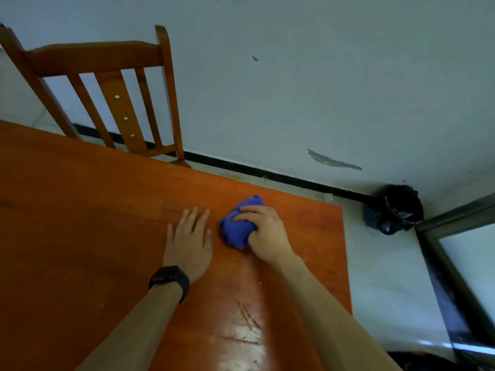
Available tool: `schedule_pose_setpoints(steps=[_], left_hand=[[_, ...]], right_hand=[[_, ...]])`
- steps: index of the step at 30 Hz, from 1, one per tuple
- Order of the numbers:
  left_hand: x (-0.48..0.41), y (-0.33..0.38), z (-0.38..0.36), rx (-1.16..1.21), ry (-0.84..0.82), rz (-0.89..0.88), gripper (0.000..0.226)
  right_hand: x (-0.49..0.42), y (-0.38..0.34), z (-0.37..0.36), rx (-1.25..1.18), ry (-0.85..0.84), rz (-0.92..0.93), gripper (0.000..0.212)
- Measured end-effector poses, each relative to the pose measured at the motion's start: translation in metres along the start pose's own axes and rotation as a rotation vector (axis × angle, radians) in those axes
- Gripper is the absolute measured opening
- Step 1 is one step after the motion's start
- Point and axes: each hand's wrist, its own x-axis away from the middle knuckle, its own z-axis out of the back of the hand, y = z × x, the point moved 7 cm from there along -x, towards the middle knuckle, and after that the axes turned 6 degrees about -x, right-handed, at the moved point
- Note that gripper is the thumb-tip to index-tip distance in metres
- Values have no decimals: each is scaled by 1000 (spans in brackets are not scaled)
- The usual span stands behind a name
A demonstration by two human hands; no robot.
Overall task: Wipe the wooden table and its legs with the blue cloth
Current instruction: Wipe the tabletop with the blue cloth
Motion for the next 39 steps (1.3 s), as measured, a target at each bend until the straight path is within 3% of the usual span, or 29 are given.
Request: schedule_pose_setpoints(steps=[3,6,12,14,17,18,20,24,26,29,30,32,35,37,39], left_hand=[[24,-56,10,-106,2,43,56],[46,-95,10,-198,-22,1,57],[59,-112,15,-230,-7,-84,62],[58,-114,15,-229,2,-100,62],[56,-115,15,-206,20,-105,59],[54,-114,14,-207,25,-100,58],[52,-114,12,-212,44,-98,57],[54,-121,9,-214,76,-114,58],[55,-122,9,-203,95,-127,59],[53,-119,10,-196,97,-116,59],[52,-118,9,-197,88,-112,59],[52,-116,6,-194,77,-122,59],[51,-118,4,-190,80,-116,60],[51,-118,3,-197,72,-113,61],[51,-118,5,-200,65,-104,62]], right_hand=[[13,-19,-45,300,-258,27,69],[25,-6,-50,305,-350,-122,65],[29,-12,-43,486,-93,-11,46],[26,6,-29,499,-15,-117,46],[39,38,6,352,231,-463,45],[44,35,14,249,366,-495,45],[43,-7,8,205,531,-353,46],[34,-104,-89,301,407,-66,41],[39,-110,-129,339,328,-10,38],[50,-76,-112,441,258,127,40],[55,-56,-96,499,252,119,44],[69,-4,-48,517,342,-105,47],[92,51,12,214,605,-536,45],[86,26,3,136,679,-483,46],[74,-25,-43,183,588,-281,47]])
